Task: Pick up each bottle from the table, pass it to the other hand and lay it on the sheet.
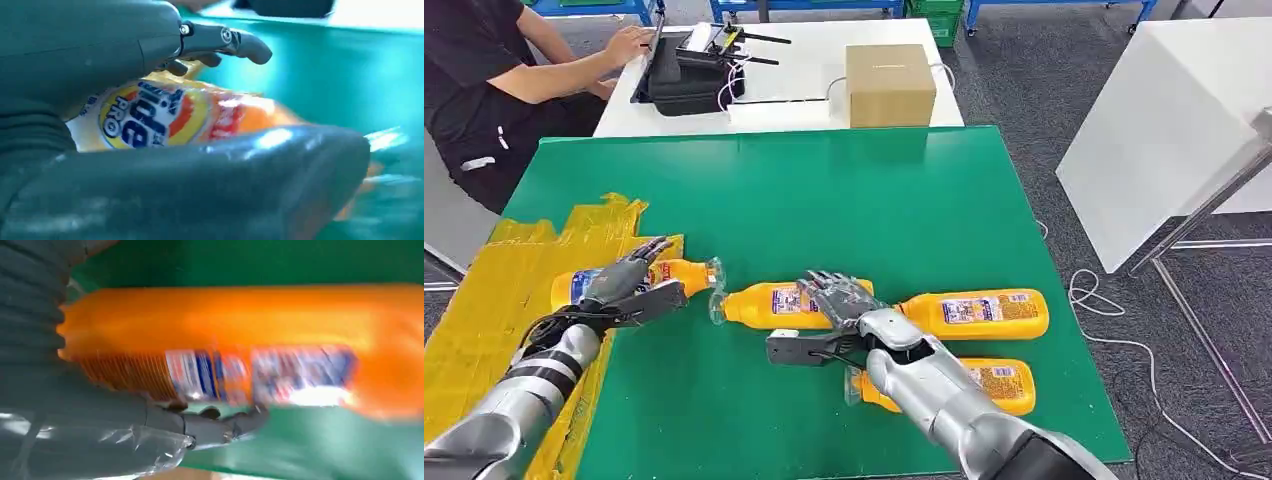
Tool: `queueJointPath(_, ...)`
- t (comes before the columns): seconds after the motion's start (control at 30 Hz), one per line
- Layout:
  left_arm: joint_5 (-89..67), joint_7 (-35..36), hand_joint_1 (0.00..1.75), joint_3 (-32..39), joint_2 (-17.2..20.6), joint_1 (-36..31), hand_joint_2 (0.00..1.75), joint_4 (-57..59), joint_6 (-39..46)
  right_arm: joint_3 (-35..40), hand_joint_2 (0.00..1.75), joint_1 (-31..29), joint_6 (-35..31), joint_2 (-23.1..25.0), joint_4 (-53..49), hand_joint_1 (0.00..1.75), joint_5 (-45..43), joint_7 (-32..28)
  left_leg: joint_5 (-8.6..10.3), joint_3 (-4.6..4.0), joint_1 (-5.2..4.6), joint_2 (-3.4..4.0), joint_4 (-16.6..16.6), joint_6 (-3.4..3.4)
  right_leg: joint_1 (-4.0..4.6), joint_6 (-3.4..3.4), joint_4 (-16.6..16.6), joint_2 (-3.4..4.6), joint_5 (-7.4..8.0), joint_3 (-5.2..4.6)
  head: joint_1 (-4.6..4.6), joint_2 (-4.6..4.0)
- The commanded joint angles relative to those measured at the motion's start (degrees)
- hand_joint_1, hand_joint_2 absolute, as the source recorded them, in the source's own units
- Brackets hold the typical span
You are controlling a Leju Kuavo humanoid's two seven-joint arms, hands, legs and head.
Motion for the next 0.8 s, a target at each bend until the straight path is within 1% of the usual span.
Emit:
queueJointPath(0.03,21.04,-8.56,0.0,9.26,-3.69,6.36,0.0,-14.65,-14.08,7.67,1.75,-4.6,5.68,-0.72,12.56,0.0,7.43,8.24,0.0,0.02,0.07,-0.14,-0.01,0.0,0.06,0.07,-0.11,-0.15,0.0,0.1,0.02,0.0)
queueJointPath(0.13,24.71,-7.88,0.0,9.56,-3.65,8.92,0.0,-19.04,-16.46,9.69,1.75,-4.7,6.01,-0.75,12.4,0.0,11.41,12.55,0.0,0.09,0.01,-0.12,-0.04,0.0,0.05,0.05,-0.13,-0.13,-0.01,0.14,0.02,0.0)
queueJointPath(0.2,25.84,-6.79,0.0,9.09,-3.39,10.52,0.0,-21.64,-16.52,10.19,1.75,-4.69,7.09,-0.72,11.87,0.0,13.69,13.89,0.0,0.12,-0.01,-0.07,-0.06,0.0,0.03,0.04,-0.13,-0.07,0.01,0.14,0.0,0.0)
queueJointPath(0.23,26.03,-6.63,0.0,9.08,-3.4,10.8,0.0,-21.87,-16.49,10.25,1.75,-4.65,7.21,-0.68,11.75,0.7,13.94,13.79,0.01,0.13,0.04,-0.12,-0.07,-0.01,0.08,0.06,-0.2,-0.13,0.03,0.19,0.02,0.0)
queueJointPath(0.27,26.61,-6.27,0.0,9.32,-3.44,10.98,0.0,-22.0,-16.66,10.14,1.75,-4.64,7.65,-0.64,11.6,1.43,14.06,13.19,0.01,0.15,0.0,-0.08,-0.06,-0.01,0.05,0.04,-0.15,-0.09,0.02,0.17,0.0,0.0)
queueJointPath(0.33,26.61,-6.27,0.0,9.32,-3.44,10.98,0.0,-22.0,-16.66,10.14,1.75,-4.64,7.65,-0.64,11.6,1.43,14.06,13.19,0.03,0.18,0.03,-0.14,-0.04,-0.01,0.07,0.05,-0.2,-0.15,0.04,0.25,0.02,0.0)
queueJointPath(0.37,27.69,-6.32,0.0,9.71,-3.58,10.92,0.0,-21.72,-17.2,9.65,1.75,-4.63,8.02,-0.42,11.46,1.75,13.88,12.68,0.03,0.22,0.0,-0.13,-0.02,-0.01,0.05,0.04,-0.16,-0.13,0.03,0.27,0.0,0.0)
queueJointPath(0.5,33.1,-6.77,0.0,11.83,-4.45,12.2,0.0,-23.96,-19.87,8.25,1.75,-4.67,8.18,-0.22,11.11,1.75,13.77,11.37,0.04,0.27,0.03,-0.14,-0.01,-0.02,0.07,0.03,-0.17,-0.15,0.04,0.35,0.02,0.0)
queueJointPath(0.57,35.09,-5.93,0.0,12.55,-5.01,12.84,0.0,-25.41,-20.58,7.31,1.75,-4.52,8.06,-0.36,11.01,1.75,13.69,10.85,0.03,0.33,0.02,-0.11,-0.02,-0.01,0.06,0.04,-0.17,-0.12,0.04,0.39,0.02,0.0)
queueJointPath(0.67,41.8,-4.38,0.0,14.4,-6.19,14.41,0.0,-27.6,-24.41,5.36,1.75,-4.21,6.4,-0.22,10.67,1.75,13.15,10.13,0.0,0.42,0.0,-0.11,-0.03,0.0,0.04,0.03,-0.14,-0.13,0.0,0.45,0.0,0.0)
queueJointPath(0.7,45.41,-3.61,0.0,15.52,-7.05,15.5,0.0,-28.66,-26.38,3.12,1.75,-3.87,4.24,-0.13,9.91,1.75,11.31,9.12,0.02,0.4,0.04,-0.17,-0.06,-0.01,0.08,0.05,-0.21,-0.18,0.02,0.47,0.02,0.0)
queueJointPath(0.77,47.63,-3.01,0.0,15.73,-7.67,17.2,0.0,-30.47,-27.35,1.25,1.75,-3.62,1.26,-0.18,8.67,1.75,9.89,7.99,0.01,0.41,0.05,-0.11,-0.08,0.0,0.09,0.07,-0.23,-0.13,0.03,0.47,0.02,0.0)
queueJointPath(0.8,53.06,-2.67,0.0,16.93,-8.59,20.65,0.0,-33.58,-30.29,-2.29,1.75,-2.47,-4.42,-0.58,6.64,1.75,6.84,4.19,0.02,0.41,0.07,-0.14,-0.11,0.0,0.12,0.09,-0.3,-0.16,0.05,0.5,0.0,0.0)
